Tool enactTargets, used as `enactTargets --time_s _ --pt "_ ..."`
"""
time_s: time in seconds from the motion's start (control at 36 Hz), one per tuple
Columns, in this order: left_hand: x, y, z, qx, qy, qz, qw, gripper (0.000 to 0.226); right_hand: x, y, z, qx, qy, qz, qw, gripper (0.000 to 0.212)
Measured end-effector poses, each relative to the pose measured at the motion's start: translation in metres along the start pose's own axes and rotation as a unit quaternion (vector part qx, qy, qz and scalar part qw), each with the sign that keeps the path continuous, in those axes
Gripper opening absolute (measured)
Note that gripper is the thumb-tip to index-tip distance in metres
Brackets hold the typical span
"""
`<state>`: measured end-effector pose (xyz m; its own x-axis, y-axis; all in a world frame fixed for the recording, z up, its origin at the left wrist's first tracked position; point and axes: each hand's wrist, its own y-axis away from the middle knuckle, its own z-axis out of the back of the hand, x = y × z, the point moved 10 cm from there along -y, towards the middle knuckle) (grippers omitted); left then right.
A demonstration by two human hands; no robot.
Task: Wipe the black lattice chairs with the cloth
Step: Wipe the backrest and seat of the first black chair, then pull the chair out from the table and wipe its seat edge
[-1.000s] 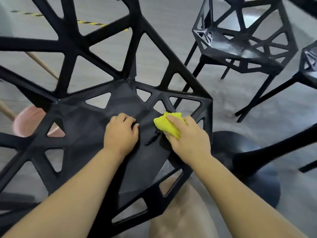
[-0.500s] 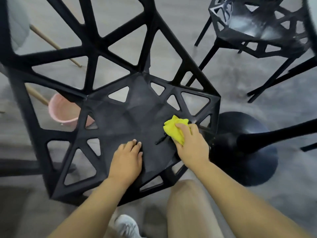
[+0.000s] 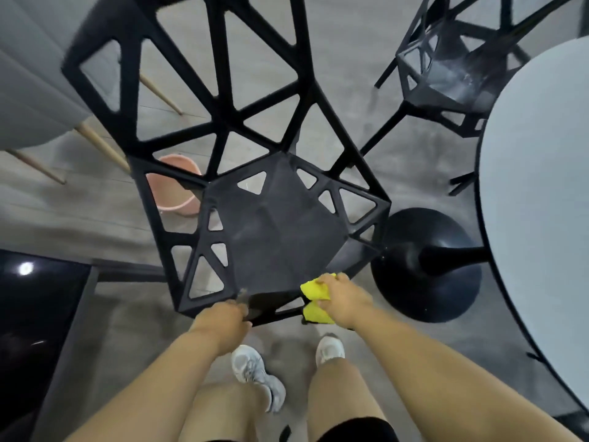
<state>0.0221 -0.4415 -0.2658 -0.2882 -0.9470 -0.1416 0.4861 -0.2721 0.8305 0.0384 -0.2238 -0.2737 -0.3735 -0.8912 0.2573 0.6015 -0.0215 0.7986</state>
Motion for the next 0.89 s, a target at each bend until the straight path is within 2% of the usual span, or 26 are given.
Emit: enactTargets --time_s 0.17,0.33,0.61,0.75,0.89 --pt "0.001 0.062 0.045 -0.022 -0.072 -0.005 0.997 0.033 0.001 0.057 0.05 0.042 0.103 0.001 0.994 0.051" --pt "0.017 0.106 0.078 -0.066 -0.042 -0.001 0.997 0.029 0.019 0.089 0.097 0.029 0.135 -0.016 0.99 0.054" --pt "0.091 0.125 0.113 -0.045 -0.083 -0.046 0.995 0.028 0.096 0.109 0.113 -0.035 0.079 -0.078 0.993 0.052" --pt "0.139 0.129 0.147 -0.047 -0.123 -0.047 0.99 0.031 0.146 0.128 0.103 -0.054 0.03 -0.067 0.996 0.056" --pt "0.153 0.131 0.176 -0.059 -0.147 -0.055 0.986 0.034 0.171 0.15 0.113 -0.109 0.001 -0.062 0.992 0.056"
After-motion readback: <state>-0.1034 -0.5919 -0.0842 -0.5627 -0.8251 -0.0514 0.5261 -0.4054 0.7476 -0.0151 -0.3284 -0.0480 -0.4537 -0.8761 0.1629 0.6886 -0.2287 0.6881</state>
